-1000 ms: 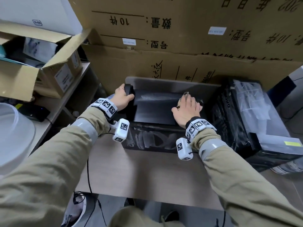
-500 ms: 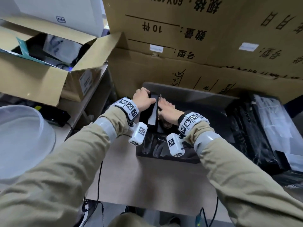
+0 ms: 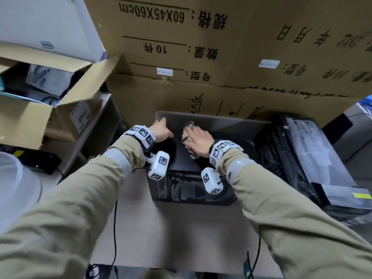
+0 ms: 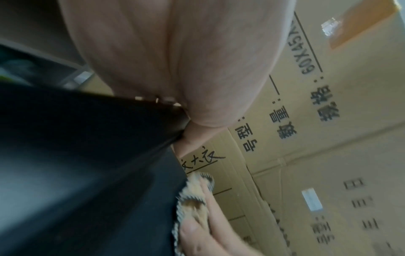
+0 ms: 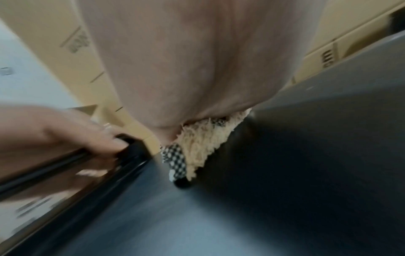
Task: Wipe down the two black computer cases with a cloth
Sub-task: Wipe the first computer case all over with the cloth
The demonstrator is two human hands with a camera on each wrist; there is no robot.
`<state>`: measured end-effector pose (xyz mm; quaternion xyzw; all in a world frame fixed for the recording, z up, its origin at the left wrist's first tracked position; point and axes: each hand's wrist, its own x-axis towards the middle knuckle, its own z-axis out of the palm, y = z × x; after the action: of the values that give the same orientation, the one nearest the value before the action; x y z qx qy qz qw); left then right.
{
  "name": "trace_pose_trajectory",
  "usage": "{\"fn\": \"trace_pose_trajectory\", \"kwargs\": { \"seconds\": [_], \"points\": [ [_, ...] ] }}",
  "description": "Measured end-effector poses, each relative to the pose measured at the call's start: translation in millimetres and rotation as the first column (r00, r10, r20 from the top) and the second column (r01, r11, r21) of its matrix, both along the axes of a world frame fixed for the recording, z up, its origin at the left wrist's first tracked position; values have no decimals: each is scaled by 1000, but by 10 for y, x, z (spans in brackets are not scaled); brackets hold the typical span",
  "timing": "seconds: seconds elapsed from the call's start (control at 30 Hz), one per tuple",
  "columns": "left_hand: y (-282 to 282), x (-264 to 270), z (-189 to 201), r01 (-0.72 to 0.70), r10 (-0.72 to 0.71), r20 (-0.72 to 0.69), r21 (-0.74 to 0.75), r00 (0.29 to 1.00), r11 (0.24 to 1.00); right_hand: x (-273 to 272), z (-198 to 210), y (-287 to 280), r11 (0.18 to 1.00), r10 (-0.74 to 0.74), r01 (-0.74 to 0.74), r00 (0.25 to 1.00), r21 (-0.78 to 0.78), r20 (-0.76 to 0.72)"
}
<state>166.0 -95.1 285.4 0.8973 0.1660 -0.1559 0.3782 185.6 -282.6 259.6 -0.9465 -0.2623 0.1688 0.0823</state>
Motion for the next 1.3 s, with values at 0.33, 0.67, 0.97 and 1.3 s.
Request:
{"fn": "trace_pose_trajectory", "kwargs": {
  "seconds": [0.33,0.67,0.97,1.3],
  "points": [
    [2,28,-209,-208,226,35,-277,973,938,453,-127,-1220,932,-363,363,931,14,48],
    [-190,-85,-35,-293,311,68,-200,948,935,173,-309,-1781,779,-527,571,820,259,-223],
    [-223,-263,18,-195,230,145,-223,962,955,-438,-289,-1737,657,-626,676,736,334,-258],
    [53,-349,-293,8,17,212,-116,977,993,-1133,-308,-1538,625,-766,744,643,238,-1]
  ]
}}
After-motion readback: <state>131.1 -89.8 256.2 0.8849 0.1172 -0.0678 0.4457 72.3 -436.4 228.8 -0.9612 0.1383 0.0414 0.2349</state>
